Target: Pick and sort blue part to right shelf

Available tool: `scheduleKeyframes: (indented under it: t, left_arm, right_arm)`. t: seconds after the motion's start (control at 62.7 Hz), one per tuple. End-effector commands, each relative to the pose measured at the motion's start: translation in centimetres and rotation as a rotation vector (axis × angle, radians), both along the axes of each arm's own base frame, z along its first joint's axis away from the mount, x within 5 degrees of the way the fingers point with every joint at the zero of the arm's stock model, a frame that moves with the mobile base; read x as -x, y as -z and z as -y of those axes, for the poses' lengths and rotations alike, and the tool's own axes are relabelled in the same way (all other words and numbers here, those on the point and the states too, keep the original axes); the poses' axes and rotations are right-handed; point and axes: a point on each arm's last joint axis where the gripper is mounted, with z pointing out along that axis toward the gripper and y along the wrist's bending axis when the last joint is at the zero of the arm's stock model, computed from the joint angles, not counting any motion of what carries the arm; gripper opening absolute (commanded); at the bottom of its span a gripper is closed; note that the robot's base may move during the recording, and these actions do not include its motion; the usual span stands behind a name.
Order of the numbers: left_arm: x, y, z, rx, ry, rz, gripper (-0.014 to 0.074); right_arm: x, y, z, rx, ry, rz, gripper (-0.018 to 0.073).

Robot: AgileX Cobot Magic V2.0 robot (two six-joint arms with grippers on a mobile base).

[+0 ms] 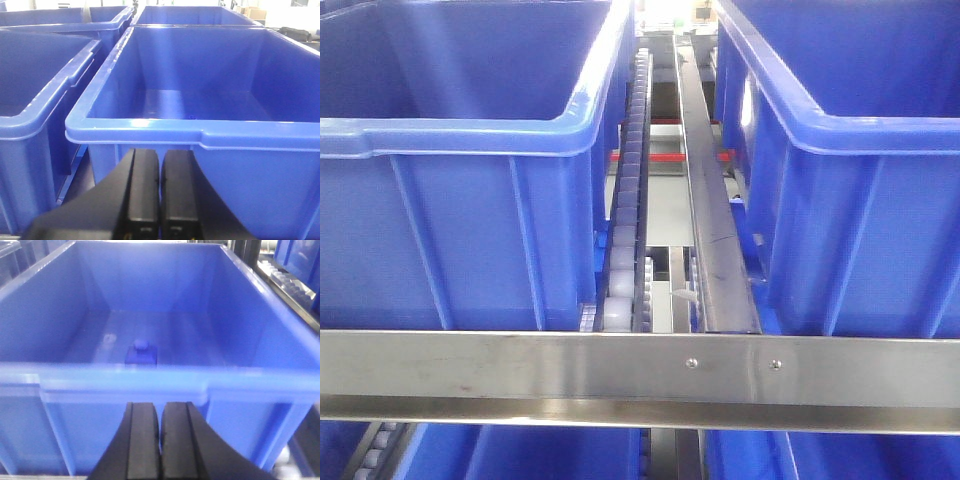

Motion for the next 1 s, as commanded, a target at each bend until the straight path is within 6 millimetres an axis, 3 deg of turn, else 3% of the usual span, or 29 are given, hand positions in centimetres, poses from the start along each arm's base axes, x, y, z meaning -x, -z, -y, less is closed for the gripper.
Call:
scheduleKeyframes:
  t: [0.0, 0.988]
  left_arm:
    - [0.1, 0.08, -0.12, 0.014, -0.012, 0.07, 0.0123]
    - [0.1, 0.08, -0.12, 0.014, -0.012, 0.07, 0.0123]
  right_arm:
    - [0.15, -0.83, 0.08, -0.013, 0.012, 0.151, 0.0129]
    - [0.19, -0.62, 0.07, -0.023, 0.012, 0.13, 0.0129]
